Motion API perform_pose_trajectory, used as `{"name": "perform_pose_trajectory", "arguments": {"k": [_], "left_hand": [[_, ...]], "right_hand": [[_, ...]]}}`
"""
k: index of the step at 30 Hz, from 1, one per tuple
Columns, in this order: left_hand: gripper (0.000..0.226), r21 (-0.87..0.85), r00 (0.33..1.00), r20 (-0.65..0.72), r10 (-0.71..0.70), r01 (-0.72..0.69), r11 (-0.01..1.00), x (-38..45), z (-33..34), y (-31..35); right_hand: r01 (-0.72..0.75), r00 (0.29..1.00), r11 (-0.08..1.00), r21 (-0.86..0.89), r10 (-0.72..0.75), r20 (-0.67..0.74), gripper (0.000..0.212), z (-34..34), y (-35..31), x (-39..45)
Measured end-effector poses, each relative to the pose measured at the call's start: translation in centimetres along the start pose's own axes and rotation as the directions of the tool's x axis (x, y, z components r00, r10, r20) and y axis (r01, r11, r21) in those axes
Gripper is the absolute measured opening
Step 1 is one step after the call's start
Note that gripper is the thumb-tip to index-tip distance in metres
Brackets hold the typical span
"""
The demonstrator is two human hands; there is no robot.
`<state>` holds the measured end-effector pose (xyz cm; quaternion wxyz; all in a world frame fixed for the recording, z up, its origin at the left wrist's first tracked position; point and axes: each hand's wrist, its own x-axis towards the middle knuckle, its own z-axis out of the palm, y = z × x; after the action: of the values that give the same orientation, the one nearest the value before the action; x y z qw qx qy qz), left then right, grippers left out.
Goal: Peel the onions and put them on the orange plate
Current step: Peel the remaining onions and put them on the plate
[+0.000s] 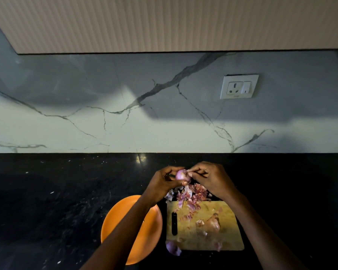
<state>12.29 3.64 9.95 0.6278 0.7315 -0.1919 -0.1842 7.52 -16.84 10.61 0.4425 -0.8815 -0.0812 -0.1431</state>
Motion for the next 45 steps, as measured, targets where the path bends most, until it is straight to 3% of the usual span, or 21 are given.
{"name": "perform_pose_trajectory", "arguments": {"k": [20, 37, 42, 45], "left_hand": [[0.042, -0.065, 0.999, -0.006, -0.034, 0.034, 0.997, -0.4, -0.1, -0.1], [0.046, -0.046, 0.999, 0.032, 0.014, -0.013, 0.999, -0.1, -0.6, -0.3], [0.044, -0.101, 1.000, 0.021, 0.000, 0.002, 0.995, -0.2, -0.3, -0.8], [0.043, -0.214, 0.999, 0.045, -0.021, 0.030, 0.976, -0.2, -0.6, -0.7]], "right_hand": [[-0.074, 0.997, 0.996, 0.058, 0.073, 0.020, 0.013, 0.3, -0.3, 0.0], [-0.008, 1.000, 0.999, -0.032, 0.008, 0.003, 0.012, 0.2, -0.8, 0.1], [-0.084, 0.996, 0.993, 0.087, 0.085, -0.016, 0.015, 0.3, -1.1, -0.2], [-0.087, 0.995, 0.982, 0.170, 0.078, 0.059, 0.018, 0.0, -1.8, -0.1]]}}
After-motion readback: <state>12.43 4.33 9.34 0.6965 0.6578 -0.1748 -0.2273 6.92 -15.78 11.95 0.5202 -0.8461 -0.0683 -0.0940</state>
